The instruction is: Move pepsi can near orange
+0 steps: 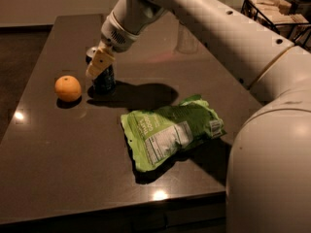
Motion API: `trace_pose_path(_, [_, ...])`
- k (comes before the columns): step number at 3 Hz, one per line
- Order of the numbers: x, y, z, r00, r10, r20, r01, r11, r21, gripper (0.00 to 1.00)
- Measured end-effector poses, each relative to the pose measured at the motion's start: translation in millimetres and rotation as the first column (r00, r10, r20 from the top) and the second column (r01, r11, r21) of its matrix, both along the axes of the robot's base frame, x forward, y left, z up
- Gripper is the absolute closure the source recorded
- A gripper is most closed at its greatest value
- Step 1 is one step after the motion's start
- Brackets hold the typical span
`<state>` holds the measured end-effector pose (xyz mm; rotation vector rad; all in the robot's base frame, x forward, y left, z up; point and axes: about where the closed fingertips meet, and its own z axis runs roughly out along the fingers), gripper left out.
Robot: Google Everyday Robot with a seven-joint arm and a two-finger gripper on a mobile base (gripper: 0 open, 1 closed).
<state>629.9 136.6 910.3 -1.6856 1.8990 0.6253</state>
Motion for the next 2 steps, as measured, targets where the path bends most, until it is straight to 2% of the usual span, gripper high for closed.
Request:
trace_pose_path(1, [-0.3, 1.1, -1.1, 1.0, 0.002, -0.002, -0.002, 1.0, -0.001, 0.0])
trace_pose_path(2, [-0.3, 1.2, -1.2, 1.0, 0.002, -0.002, -0.002, 1.0, -0.001, 0.0])
